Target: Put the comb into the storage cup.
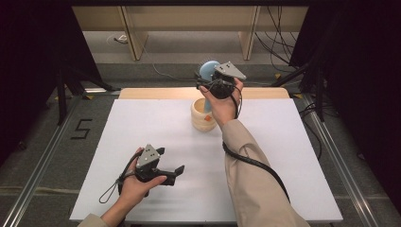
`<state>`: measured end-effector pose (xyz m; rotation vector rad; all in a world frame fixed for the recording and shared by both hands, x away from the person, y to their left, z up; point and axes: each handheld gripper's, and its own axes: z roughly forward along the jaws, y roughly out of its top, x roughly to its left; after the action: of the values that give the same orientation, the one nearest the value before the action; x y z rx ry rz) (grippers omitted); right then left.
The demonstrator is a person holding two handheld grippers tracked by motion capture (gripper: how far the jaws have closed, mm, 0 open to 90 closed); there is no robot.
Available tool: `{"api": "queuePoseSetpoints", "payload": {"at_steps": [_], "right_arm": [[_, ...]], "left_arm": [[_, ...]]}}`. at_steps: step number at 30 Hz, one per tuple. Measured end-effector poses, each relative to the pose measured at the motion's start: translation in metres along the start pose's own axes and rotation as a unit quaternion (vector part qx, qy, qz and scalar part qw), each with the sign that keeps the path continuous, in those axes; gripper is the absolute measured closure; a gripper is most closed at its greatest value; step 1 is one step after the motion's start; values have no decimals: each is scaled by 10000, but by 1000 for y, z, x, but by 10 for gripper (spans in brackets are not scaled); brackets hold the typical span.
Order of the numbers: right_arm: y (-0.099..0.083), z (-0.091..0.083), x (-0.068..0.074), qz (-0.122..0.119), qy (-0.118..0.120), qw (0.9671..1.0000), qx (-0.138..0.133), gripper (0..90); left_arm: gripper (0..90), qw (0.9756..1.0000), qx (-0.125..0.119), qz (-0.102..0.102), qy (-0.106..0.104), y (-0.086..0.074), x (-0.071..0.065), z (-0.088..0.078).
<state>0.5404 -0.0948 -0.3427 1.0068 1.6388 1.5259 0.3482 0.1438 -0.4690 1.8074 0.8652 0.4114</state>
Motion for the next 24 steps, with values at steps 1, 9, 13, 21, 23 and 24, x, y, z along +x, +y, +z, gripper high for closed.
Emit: {"api": "queuePoseSetpoints", "payload": {"at_steps": [1, 9, 13, 21, 23, 24], "right_arm": [[-1, 0, 0, 11, -6, 10000, -1, 213], [-6, 0, -1, 16, -21, 10000, 23, 213], [-7, 0, -1, 18, -28, 10000, 29, 213], [-10, 1, -1, 29, -24, 10000, 45, 213], [-10, 1, -1, 36, -28, 10000, 38, 213], [-10, 1, -1, 38, -30, 10000, 35, 213]], "left_arm": [[0, 10000, 2, 0, 0, 0, 0, 0], [0, 10000, 8, 10, -4, 0, 0, 0], [0, 10000, 9, 8, -2, 0, 0, 0], [0, 10000, 9, 21, 0, 0, 0, 0], [0, 10000, 10, 24, -2, 0, 0, 0], [0, 10000, 13, 15, 4, 0, 0, 0]]}}
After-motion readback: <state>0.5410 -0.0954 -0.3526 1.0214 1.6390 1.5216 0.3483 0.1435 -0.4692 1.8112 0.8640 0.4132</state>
